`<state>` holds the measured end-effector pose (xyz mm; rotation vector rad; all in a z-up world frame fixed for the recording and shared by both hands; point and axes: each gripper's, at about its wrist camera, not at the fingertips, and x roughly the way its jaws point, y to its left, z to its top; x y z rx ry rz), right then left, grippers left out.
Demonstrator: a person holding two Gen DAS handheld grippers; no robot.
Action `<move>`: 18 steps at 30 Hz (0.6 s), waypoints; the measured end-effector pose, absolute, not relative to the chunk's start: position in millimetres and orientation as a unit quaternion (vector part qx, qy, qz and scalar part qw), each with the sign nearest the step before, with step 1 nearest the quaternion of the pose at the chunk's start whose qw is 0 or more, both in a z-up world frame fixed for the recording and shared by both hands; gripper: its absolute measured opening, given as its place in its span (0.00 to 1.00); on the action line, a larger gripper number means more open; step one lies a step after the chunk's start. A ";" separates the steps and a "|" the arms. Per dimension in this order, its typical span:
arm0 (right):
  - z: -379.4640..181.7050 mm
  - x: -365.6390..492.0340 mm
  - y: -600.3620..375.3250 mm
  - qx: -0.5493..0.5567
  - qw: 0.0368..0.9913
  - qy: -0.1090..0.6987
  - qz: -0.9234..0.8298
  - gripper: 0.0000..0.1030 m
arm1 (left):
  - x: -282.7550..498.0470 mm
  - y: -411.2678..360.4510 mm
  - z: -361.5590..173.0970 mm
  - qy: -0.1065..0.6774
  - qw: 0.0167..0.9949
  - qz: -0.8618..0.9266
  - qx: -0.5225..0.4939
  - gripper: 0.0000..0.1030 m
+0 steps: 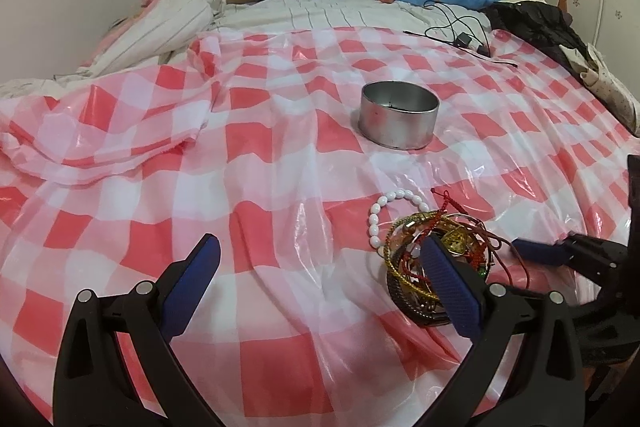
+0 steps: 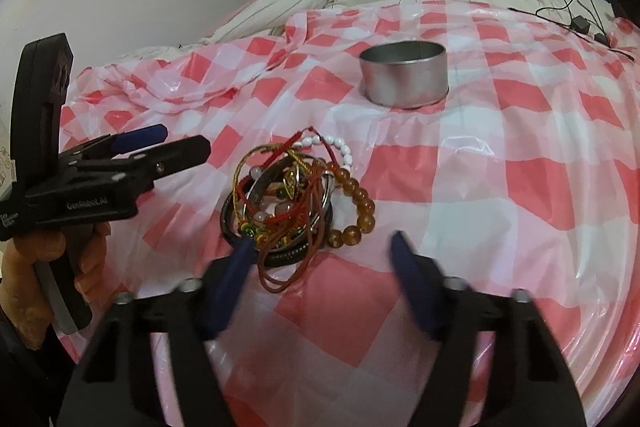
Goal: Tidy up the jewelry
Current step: 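Move the right gripper down onto the jewelry pile around the red-string bracelet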
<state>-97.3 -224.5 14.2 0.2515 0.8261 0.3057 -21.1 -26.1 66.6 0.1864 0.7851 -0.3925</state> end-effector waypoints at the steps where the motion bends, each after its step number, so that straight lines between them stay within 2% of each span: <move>1: 13.8 -97.2 -225.9 0.126 0.896 0.399 0.149 0.32 | -21.3 -27.4 66.0 0.380 0.900 -0.195 0.091 0.94; 4: 16.1 -98.8 -228.0 0.135 0.896 0.393 0.156 0.11 | -22.5 -33.9 64.4 0.377 0.897 -0.209 0.100 0.94; 6: 20.2 -101.2 -229.2 0.139 0.899 0.384 0.160 0.07 | -22.8 -39.8 62.4 0.375 0.894 -0.218 0.110 0.94; 13: 35.0 -106.5 -248.8 0.185 0.904 0.349 0.166 0.04 | -16.6 -54.1 55.7 0.377 0.889 -0.239 0.107 0.92; 14: 35.2 -106.5 -253.3 0.197 0.902 0.346 0.167 0.04 | -18.1 -55.3 56.1 0.370 0.892 -0.237 0.110 0.89; 18: 31.3 -103.3 -260.0 0.229 0.886 0.357 0.186 0.04 | -30.9 -68.7 63.0 0.320 0.897 -0.263 0.153 0.88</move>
